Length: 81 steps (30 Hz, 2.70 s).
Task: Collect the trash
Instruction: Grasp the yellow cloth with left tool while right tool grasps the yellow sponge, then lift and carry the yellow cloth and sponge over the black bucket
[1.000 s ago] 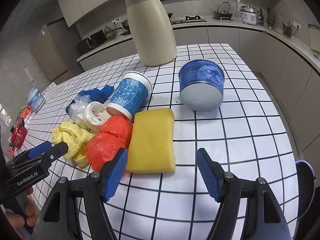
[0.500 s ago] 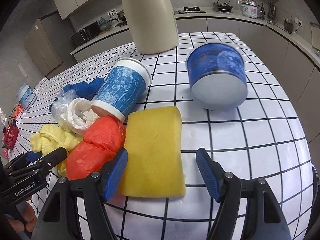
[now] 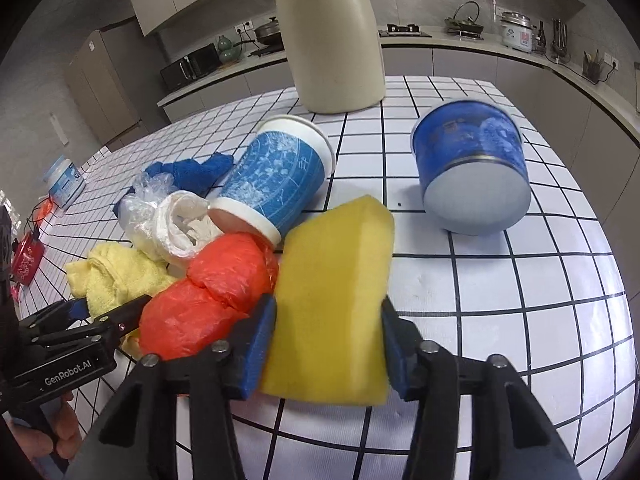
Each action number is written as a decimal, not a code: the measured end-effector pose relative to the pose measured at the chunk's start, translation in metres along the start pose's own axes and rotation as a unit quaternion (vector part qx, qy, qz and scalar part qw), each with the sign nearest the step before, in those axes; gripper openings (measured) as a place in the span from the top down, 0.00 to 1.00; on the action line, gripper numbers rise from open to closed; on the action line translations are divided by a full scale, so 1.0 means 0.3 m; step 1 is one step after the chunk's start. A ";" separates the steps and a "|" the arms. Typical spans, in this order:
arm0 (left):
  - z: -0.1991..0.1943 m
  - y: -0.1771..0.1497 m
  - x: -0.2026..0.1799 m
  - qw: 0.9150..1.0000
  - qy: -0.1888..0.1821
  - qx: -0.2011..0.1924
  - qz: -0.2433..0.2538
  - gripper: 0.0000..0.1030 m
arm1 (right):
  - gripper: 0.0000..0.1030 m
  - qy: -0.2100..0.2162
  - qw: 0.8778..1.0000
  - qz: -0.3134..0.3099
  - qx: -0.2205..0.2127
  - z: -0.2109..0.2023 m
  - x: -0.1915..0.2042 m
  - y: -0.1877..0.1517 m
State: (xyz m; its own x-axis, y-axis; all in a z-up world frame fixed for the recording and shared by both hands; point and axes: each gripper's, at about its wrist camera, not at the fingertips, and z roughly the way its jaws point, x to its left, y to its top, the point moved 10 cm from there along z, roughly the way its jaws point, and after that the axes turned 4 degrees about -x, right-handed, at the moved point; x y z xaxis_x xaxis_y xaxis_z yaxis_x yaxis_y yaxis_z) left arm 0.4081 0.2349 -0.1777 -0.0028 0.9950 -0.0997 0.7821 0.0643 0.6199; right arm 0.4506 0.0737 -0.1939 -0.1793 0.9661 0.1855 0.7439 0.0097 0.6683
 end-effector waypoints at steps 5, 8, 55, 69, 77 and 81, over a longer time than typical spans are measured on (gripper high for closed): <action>-0.010 -0.002 0.011 1.000 0.001 -0.006 -0.008 0.62 | 0.67 0.013 1.000 -0.009 -0.006 -0.024 0.013 0.005; -0.022 -0.002 0.020 1.000 0.002 -0.011 -0.018 0.67 | 0.71 0.020 1.000 -0.007 -0.010 -0.039 0.018 0.004; -0.267 -0.161 -1.061 0.983 -0.141 -0.037 0.109 0.69 | 0.74 -0.062 0.986 0.124 -0.093 -0.713 -0.873 -0.216; -0.223 -0.335 -1.561 0.961 -0.208 0.017 0.180 0.69 | 0.74 -0.141 0.967 0.195 -0.080 -0.897 -1.333 -0.443; -0.147 -0.450 -1.707 0.961 -0.203 0.047 0.184 0.69 | 0.74 -0.158 0.963 0.212 -0.060 -0.930 -1.525 -0.566; -0.074 -0.500 -1.747 0.963 -0.185 0.063 0.184 0.69 | 0.74 -0.156 0.963 0.215 -0.044 -0.899 -1.606 -0.618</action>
State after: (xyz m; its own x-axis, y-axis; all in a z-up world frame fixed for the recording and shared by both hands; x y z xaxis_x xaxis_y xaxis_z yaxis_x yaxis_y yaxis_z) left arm 0.2784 -0.2944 -0.2012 0.4931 0.8520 -0.1760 0.7568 -0.3204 0.5697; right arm 0.2253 -0.4633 -0.2129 0.3458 0.9062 0.2435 0.6458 -0.4181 0.6389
